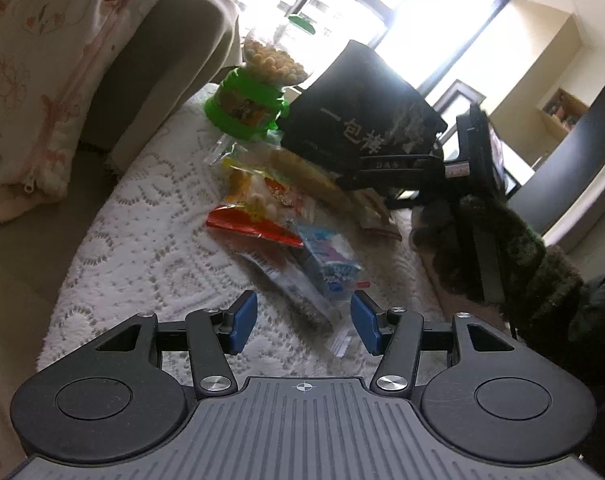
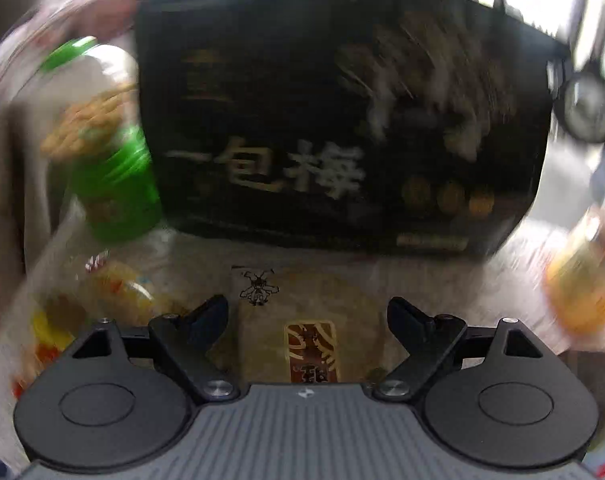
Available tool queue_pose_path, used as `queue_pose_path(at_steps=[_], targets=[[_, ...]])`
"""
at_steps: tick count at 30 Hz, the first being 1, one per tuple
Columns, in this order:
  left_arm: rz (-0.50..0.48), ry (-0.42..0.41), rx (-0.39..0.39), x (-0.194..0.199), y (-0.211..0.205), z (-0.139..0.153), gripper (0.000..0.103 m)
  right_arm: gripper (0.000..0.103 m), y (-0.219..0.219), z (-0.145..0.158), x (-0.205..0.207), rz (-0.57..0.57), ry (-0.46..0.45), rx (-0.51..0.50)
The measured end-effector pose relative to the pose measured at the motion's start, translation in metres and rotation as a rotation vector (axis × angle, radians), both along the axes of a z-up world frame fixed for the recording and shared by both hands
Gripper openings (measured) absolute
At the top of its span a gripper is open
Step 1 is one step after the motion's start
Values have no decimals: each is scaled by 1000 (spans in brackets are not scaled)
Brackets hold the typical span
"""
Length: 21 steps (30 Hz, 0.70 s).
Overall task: Organize snacks
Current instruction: 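Grasp the red-labelled rice-cracker bag with the right tool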
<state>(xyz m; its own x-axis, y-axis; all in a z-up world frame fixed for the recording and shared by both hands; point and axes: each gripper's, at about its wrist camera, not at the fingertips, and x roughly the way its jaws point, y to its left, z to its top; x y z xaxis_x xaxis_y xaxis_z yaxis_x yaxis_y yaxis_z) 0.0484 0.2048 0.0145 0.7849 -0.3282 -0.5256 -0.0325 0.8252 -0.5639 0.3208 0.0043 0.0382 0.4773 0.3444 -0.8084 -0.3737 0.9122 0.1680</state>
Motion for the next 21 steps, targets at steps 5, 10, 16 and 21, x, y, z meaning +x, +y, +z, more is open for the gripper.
queue_pose_path(at_steps=[5,10,16,21], targets=[[-21,-19,4,7,-7,1,57,75,-18,7,-15,-29,41,71],[-39,-7,59,16,-20,5,57,75,-27,23,-67,54,60,62],[0,4,118,28,-32,16,57,75,-43,44,-160,150,-2,16],[7,48,200,61,-50,13,57,75,-71,46,-227,189,-4,39]])
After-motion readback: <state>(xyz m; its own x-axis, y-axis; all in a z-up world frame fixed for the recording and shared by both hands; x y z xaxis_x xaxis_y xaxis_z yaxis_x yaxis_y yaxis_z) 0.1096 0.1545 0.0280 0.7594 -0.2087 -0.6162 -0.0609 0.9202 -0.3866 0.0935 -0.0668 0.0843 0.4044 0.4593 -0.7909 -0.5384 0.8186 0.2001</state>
